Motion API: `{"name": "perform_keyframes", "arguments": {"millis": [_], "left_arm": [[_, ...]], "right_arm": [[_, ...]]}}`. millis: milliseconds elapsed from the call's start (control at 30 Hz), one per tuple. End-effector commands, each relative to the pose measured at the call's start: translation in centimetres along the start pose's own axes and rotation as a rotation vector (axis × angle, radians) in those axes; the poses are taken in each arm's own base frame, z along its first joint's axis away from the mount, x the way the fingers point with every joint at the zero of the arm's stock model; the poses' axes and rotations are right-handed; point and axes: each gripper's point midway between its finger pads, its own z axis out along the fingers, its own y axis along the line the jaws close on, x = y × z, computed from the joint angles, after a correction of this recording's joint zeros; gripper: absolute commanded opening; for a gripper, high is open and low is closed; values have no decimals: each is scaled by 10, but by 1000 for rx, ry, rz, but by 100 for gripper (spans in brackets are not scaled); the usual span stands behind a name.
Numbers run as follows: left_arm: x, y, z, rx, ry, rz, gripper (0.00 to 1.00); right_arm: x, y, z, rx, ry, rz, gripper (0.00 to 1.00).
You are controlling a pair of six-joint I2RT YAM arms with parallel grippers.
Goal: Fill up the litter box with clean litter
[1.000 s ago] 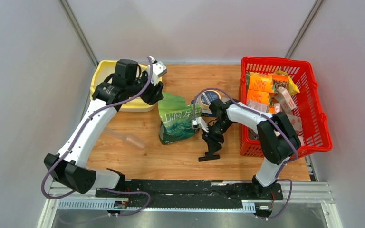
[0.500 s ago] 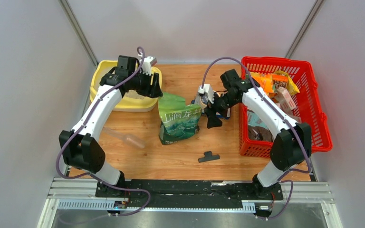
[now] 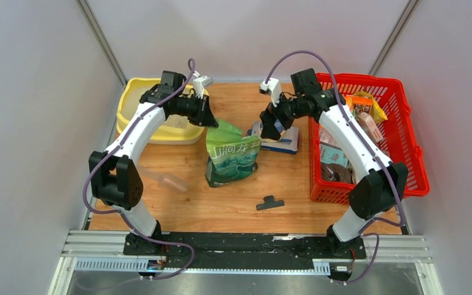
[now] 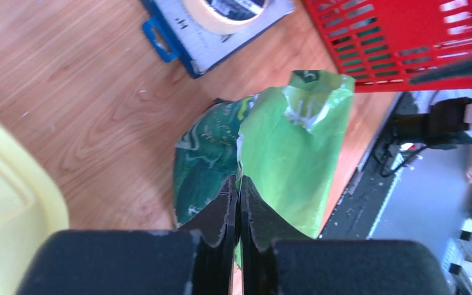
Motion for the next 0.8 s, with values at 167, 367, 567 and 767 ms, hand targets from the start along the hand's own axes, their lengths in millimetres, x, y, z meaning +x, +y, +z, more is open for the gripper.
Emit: {"name": "perform_keyframes", "arguments": {"millis": [167,367,567,767], "left_arm": [[-34,-74,-54,126,-249,332,1],[-34,-92,-82,43,-498,519,0],[-13,-91,-77,62,-484,537,19],[-41,-75,-69,29,-408,552,68]], "right_arm": [[-80,-65,1,238,-155,246,100],[-71,-47,10,151,-98,316,100],[-58,-16,20,32,-63,332,100],[-65,-18,18,58,-87,306,100]]}}
